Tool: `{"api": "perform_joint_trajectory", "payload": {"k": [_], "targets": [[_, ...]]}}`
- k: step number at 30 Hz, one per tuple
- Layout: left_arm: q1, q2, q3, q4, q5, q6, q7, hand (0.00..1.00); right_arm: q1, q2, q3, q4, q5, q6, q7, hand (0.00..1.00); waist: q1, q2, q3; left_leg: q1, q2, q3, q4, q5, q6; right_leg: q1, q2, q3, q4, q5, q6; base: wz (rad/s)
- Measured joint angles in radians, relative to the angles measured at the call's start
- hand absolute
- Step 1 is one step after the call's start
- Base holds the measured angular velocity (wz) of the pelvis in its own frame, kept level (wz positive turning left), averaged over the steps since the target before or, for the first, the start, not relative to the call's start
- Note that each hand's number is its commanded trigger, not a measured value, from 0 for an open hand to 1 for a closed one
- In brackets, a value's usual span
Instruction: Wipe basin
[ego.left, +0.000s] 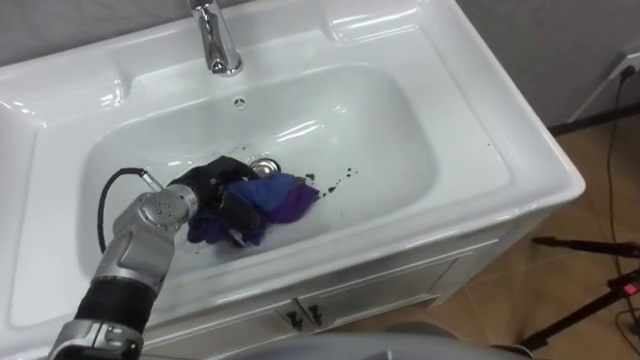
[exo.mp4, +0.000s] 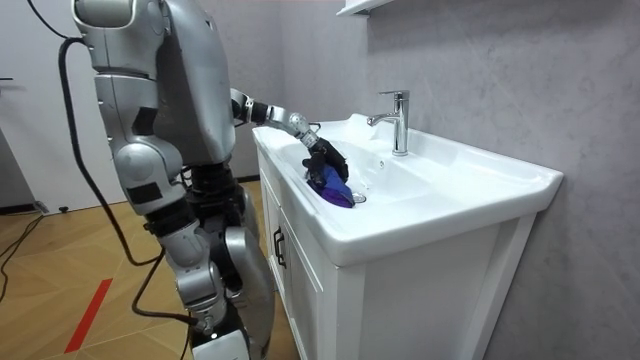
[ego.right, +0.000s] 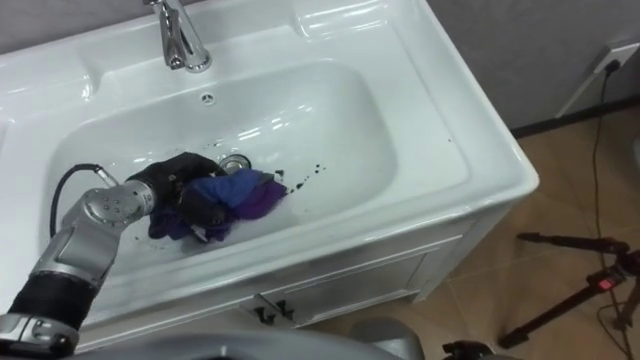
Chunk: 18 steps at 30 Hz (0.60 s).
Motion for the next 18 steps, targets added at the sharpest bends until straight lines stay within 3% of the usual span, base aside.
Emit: {"api": "perform_joint_trajectory", "payload": {"k": [5, 13, 18], "targets": [[-0.003, -0.003, -0.007, -0.014, 0.000, 0.000, -0.024, 1.00, -0.007, 0.000, 0.000, 0.000, 0.000, -0.011, 0.000, 0.00, -0.002, 0.018, 0.0072, -0.004, -0.004, 0.003, 0.000, 0.000, 0.000, 0.000, -0.004, 0.002, -0.007, -0.002, 0.003, 0.00], [-0.003, -0.005, -0.010, -0.033, 0.001, 0.000, -0.052, 1.00, -0.008, 0.000, 0.003, 0.002, 0.000, -0.029, -0.002, 0.00, -0.018, 0.027, 0.0058, -0.008, -0.004, 0.012, 0.000, 0.000, 0.000, 0.001, -0.005, -0.007, -0.017, -0.002, 0.004, 0.01], [-0.003, -0.024, -0.010, -0.038, 0.003, 0.000, -0.053, 1.00, -0.008, 0.001, 0.003, 0.004, -0.002, -0.030, -0.009, 0.00, -0.022, 0.027, 0.0062, -0.008, -0.004, 0.012, 0.000, 0.000, 0.000, 0.001, -0.005, -0.006, -0.017, -0.002, 0.004, -0.01]]}}
